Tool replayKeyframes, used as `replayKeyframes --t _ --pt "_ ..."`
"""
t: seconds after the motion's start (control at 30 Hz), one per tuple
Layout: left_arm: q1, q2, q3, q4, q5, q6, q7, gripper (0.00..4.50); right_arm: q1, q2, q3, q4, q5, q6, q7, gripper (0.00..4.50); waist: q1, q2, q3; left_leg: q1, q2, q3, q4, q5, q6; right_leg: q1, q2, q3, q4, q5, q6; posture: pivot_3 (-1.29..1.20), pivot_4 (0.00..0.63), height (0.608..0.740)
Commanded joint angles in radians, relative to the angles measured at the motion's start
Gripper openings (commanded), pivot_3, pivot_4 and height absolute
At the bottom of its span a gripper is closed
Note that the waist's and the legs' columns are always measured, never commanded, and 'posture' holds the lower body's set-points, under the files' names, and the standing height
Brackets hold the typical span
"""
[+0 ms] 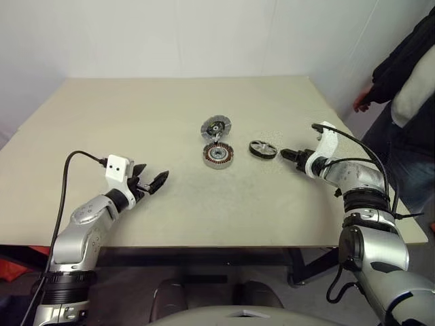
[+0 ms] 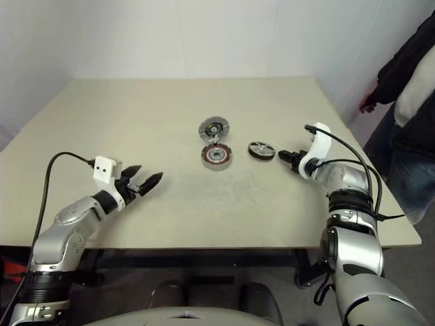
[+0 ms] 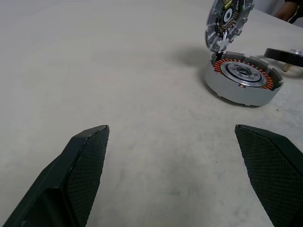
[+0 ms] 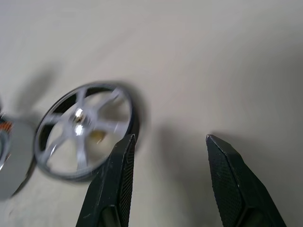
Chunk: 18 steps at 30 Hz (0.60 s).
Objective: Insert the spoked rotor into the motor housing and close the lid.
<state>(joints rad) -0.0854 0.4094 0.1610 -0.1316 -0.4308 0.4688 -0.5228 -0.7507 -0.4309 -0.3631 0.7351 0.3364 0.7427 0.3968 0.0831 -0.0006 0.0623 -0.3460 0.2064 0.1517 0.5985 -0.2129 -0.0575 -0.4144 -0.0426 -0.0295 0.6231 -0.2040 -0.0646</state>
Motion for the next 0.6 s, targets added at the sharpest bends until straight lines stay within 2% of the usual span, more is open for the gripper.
replayKeyframes --t 0.03,0.33,0.6 --pt "-0.022 0.006 0.002 -0.022 -0.002 -0.01 -0.008 4.5 -0.044 -0.005 -0.038 -0.038 0.027 -0.02 -0.045 2.66 0.0 0.0 0.0 0.0 0.0 0.0 0.0 0.0 0.0 0.0 0.0 0.0 0.0 0.001 -0.001 0.0 0.0 0.74" --pt "-0.02 0.014 0.007 -0.023 -0.002 -0.009 -0.015 4.5 -0.029 0.08 -0.152 -0.195 0.206 0.33 -0.143 2.66 -0.004 0.0 0.0 -0.001 0.0 0.0 -0.001 0.0 0.0 -0.001 0.0 0.0 0.0 0.001 -0.002 0.0 0.0 0.74" --pt "-0.018 0.018 0.01 -0.028 -0.001 -0.007 -0.013 4.5 0.018 0.12 -0.156 -0.239 0.224 0.364 -0.18 2.66 0.004 0.0 0.0 -0.001 0.0 0.0 -0.001 0.0 0.0 -0.001 0.0 0.0 -0.001 0.0 0.0 0.0 0.0 0.74"
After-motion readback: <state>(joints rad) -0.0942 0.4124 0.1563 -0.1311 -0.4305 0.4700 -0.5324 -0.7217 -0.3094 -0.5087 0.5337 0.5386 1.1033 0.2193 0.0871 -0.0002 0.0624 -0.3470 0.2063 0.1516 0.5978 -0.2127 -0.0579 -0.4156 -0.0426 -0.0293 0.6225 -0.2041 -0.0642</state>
